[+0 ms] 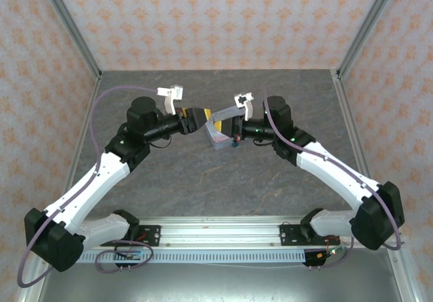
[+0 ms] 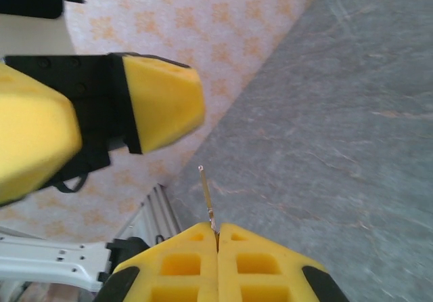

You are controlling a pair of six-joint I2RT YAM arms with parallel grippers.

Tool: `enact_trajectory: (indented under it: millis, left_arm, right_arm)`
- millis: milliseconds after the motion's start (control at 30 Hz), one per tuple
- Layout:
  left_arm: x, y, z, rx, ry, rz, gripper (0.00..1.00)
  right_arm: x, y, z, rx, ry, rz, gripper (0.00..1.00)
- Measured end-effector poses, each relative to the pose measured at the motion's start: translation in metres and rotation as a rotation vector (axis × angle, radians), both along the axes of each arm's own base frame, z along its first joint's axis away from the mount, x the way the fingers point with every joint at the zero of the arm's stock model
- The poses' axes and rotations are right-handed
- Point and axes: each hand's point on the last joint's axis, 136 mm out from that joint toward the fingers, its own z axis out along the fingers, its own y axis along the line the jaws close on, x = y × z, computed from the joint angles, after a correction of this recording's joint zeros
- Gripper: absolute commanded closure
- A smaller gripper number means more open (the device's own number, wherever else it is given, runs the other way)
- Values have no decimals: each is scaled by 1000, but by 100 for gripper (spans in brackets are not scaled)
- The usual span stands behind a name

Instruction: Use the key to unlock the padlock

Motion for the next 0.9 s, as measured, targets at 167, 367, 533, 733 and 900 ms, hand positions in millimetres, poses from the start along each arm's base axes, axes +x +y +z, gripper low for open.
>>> enact_trajectory:
  millis: [167,367,533,733,900]
  left_arm:
    - [8,8,-16,16,60,72,21]
    - [24,18,-100,80,277,188,20]
    - [31,19,-168,141,460,237,17]
    - [35,7,-215,177,587,239,13]
    - [46,-8,-236,184,642,236,10]
  right_arm:
    - [-8,-24,-10,-99,-20,-75,100]
    - [-13,-52,-12,-189,-61,-178,100]
    - [-17,-67,-19,-237,-72,-231,100]
    - [-16,-72,-30,-270,-55,-250,100]
    - [-16,-72,-32,-273,-52,-250,100]
